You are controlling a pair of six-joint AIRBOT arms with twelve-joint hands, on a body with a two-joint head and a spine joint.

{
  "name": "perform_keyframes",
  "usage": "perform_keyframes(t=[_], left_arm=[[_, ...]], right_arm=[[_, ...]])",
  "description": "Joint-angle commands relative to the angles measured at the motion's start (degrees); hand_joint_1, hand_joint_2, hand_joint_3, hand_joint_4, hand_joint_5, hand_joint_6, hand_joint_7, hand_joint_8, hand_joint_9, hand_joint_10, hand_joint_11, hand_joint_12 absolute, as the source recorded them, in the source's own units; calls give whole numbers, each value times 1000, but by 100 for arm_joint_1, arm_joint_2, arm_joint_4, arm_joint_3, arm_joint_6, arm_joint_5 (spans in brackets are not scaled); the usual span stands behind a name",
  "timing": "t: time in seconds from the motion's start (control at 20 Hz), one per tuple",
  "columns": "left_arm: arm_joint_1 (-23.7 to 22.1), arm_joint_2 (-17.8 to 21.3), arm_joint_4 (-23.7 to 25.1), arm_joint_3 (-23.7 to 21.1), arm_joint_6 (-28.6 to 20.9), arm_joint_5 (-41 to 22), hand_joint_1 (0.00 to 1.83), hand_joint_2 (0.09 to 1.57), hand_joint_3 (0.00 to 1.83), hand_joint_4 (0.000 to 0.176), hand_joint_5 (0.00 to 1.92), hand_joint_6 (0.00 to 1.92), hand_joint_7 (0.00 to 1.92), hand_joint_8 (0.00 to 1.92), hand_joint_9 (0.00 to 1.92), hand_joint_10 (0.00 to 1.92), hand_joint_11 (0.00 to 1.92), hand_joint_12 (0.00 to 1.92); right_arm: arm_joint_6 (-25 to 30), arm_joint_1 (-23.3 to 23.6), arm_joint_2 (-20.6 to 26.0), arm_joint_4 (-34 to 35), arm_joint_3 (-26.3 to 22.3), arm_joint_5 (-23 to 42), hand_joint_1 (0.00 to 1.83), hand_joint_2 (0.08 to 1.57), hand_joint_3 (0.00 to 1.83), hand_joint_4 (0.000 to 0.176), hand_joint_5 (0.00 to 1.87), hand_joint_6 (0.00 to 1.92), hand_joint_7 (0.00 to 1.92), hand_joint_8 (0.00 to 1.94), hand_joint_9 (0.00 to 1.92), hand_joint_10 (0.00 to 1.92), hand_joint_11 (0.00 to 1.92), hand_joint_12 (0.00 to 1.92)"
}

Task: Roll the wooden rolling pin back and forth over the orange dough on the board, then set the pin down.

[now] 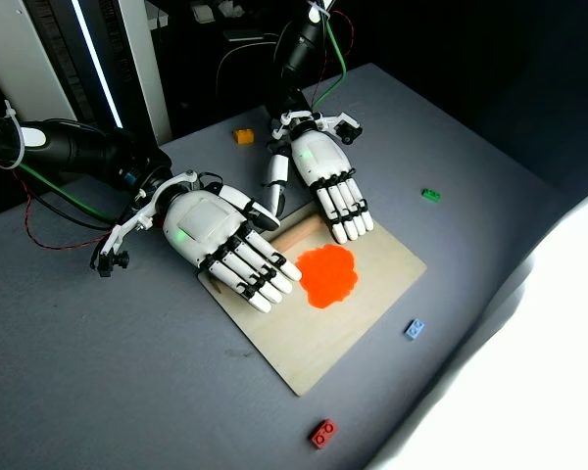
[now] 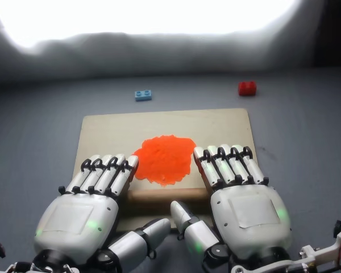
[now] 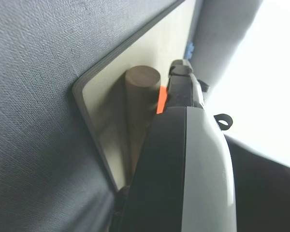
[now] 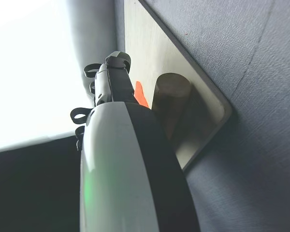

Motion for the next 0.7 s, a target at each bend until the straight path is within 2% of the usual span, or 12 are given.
perform_keyframes(t=[0.0, 0.1, 0.25, 0.65], left_arm=[[3, -22, 283, 28, -6, -574, 0, 1251, 5, 0, 0, 0, 0, 0, 0, 0, 0, 0], [3, -43, 277, 64, -6, -574, 0, 1251, 5, 0, 0, 0, 0, 0, 0, 0, 0, 0], [3, -76, 278, 145, -50, -572, 0, 1260, 9, 0, 0, 0, 0, 0, 0, 0, 0, 0], [-22, -166, 280, 310, -103, -571, 0, 1267, 11, 0, 0, 0, 0, 0, 0, 0, 0, 0]], right_arm=[[44, -8, 0, -455, 49, 456, 0, 1359, 18, 0, 181, 15, 194, 12, 159, 17, 0, 377], [57, -7, -26, -451, 139, 416, 0, 1364, 19, 0, 178, 13, 193, 9, 160, 16, 0, 382], [85, -9, -31, -442, 208, 363, 0, 1386, 16, 0, 173, 5, 168, 0, 128, 1, 0, 256], [97, -14, -31, -416, 268, 313, 0, 1390, 8, 0, 183, 4, 170, 0, 135, 2, 0, 283]])
